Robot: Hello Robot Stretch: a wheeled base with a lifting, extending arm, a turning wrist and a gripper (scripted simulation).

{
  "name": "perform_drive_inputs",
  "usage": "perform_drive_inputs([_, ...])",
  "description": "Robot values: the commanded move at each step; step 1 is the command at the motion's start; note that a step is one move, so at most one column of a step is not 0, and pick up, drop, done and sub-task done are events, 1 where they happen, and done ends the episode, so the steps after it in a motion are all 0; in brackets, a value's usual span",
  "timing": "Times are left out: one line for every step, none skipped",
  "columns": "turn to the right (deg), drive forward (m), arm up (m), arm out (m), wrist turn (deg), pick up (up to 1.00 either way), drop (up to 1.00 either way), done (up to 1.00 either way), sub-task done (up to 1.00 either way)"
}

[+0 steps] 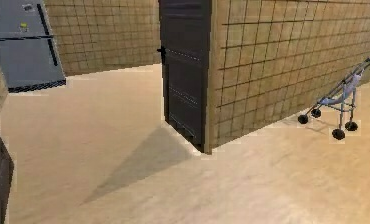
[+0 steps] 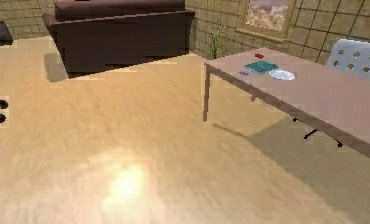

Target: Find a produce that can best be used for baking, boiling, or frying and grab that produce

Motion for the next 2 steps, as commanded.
perform_drive_inputs([-21.0,0.0,0.0,0.0,0.0,0.0,0.0,0.0,0.0])
perform_drive_inputs([0.0,1.0,0.0,0.0,0.0,0.0,0.0,0.0,0.0])
